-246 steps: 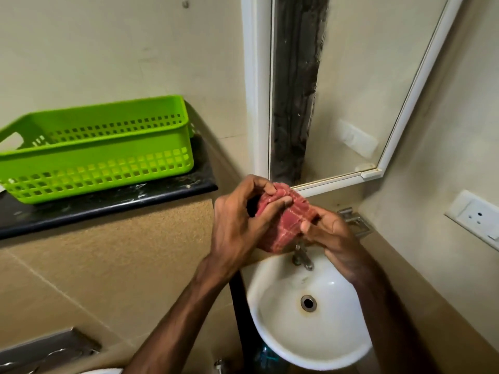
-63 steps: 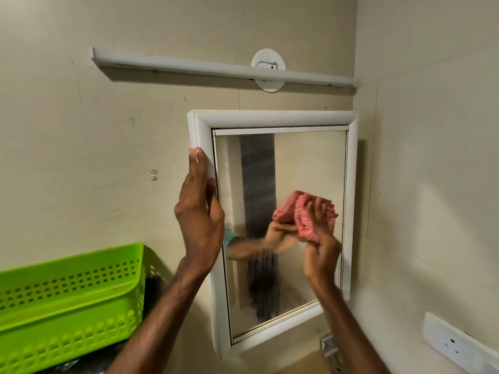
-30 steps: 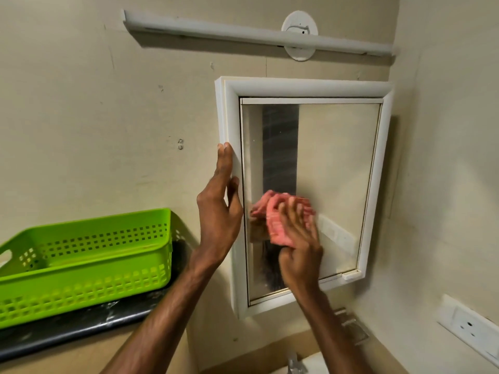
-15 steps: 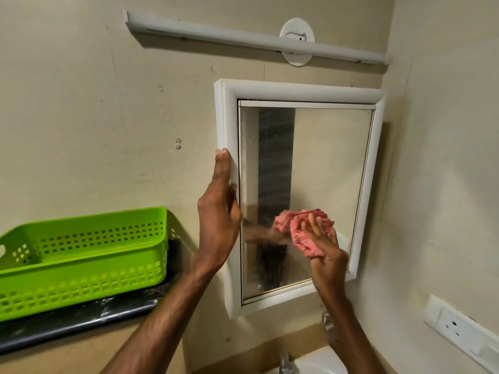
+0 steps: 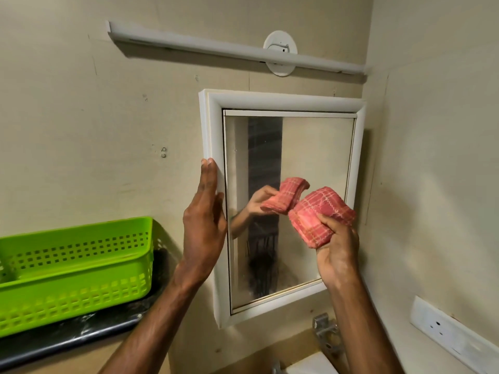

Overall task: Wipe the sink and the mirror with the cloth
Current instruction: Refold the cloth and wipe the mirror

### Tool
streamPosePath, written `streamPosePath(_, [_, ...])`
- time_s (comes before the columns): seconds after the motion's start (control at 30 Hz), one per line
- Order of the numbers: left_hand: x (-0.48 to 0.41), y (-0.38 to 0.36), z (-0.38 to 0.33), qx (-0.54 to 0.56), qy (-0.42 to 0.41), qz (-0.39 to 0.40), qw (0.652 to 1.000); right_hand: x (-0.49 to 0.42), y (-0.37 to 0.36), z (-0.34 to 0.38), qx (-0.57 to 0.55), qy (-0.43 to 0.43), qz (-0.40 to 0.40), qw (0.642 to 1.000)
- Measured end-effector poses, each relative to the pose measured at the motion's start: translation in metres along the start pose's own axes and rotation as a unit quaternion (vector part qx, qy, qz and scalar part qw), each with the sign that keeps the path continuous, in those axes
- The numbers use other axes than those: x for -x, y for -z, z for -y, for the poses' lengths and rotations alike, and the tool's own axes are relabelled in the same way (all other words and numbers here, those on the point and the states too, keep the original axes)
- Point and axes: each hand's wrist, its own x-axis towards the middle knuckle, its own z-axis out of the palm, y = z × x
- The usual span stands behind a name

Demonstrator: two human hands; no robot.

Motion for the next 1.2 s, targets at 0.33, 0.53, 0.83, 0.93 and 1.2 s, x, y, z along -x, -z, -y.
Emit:
streamPosePath(0.33, [0.000,0.000,0.002,0.018,-0.010,-0.001,1.000,0.033,-0.079,-0.002,0.144,0.287,0.123,0.939])
streamPosePath(0.53, [-0.001,0.008,0.005,0.034,-0.022,0.020,0.999,0.015,-0.152,0.024,0.308,0.535,0.175,0.767])
streamPosePath(0.83, [-0.001,0.007,0.007,0.070,0.021,0.009,0.997,0.004,-0.180,0.036,0.428,0.556,0.285,0.653])
streamPosePath(0.93, [0.002,0.008,0.009,0.135,0.079,0.000,0.988,0.007,-0.158,0.017,0.431,0.542,0.321,0.646])
streamPosePath(1.2, [0.002,0.009,-0.002,0.187,0.119,-0.022,0.975,0.013,-0.055,-0.063,0.461,0.463,0.372,0.659])
